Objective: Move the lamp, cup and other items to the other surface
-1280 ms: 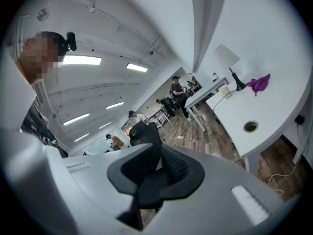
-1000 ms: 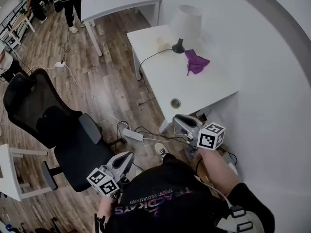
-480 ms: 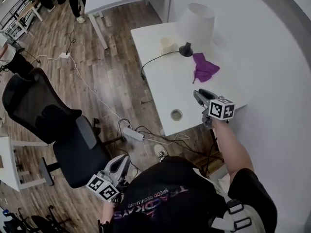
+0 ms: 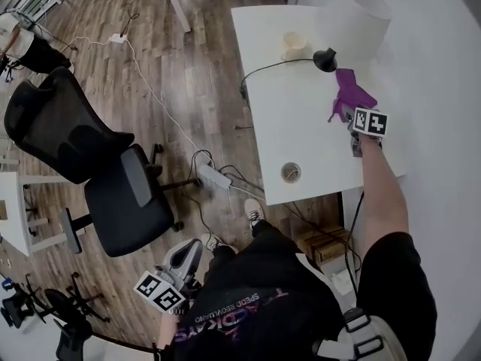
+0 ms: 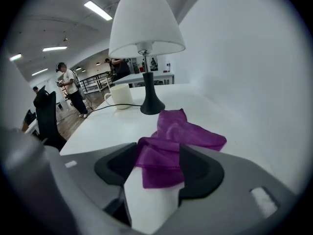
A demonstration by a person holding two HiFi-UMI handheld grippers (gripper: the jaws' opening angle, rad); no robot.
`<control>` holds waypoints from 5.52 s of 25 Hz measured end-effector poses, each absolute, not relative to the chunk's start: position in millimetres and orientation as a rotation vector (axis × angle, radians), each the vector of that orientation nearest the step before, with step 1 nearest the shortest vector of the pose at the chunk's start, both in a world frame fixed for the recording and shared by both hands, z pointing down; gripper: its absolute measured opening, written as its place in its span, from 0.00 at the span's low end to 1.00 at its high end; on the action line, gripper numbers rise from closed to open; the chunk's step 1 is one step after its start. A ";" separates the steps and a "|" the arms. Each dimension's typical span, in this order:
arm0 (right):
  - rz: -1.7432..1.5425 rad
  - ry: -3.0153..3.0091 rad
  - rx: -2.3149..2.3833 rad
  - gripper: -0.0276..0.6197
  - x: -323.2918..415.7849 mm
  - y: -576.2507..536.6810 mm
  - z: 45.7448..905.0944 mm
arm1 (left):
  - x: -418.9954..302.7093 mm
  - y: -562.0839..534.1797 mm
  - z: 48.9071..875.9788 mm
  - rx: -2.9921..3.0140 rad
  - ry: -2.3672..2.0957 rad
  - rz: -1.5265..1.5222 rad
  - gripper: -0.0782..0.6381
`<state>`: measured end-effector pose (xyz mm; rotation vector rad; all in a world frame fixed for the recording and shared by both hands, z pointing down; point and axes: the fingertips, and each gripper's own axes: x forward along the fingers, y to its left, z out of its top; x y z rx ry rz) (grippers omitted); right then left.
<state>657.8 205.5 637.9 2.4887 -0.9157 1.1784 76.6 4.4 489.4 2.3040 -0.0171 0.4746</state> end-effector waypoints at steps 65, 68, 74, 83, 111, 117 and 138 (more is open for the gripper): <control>0.577 -2.424 2.081 0.19 85.0 -60.6 408.2 | 17.4 -93.6 434.7 2.327 0.357 0.152 0.20; 0.539 -2.418 2.006 0.19 49.7 -67.6 410.4 | 0.7 -99.5 427.7 2.267 0.384 0.087 0.21; 0.369 -2.403 1.876 0.19 -16.9 -80.6 409.4 | -29.5 -114.3 412.1 1.945 0.456 -0.108 0.32; 0.175 -2.306 1.644 0.19 -80.0 -85.9 416.8 | -57.3 -109.0 422.0 1.834 0.450 -0.099 0.42; 0.783 -2.325 2.187 0.06 -15.8 -52.8 432.5 | -157.2 -296.8 560.8 1.954 -0.440 -0.111 0.19; 0.882 -2.232 2.281 0.05 -6.0 -27.6 440.8 | -197.4 -336.2 663.2 2.098 -0.686 0.231 0.18; 1.152 -1.981 2.303 0.04 -27.2 30.8 479.1 | -275.3 -401.3 805.5 2.020 -1.000 1.017 0.20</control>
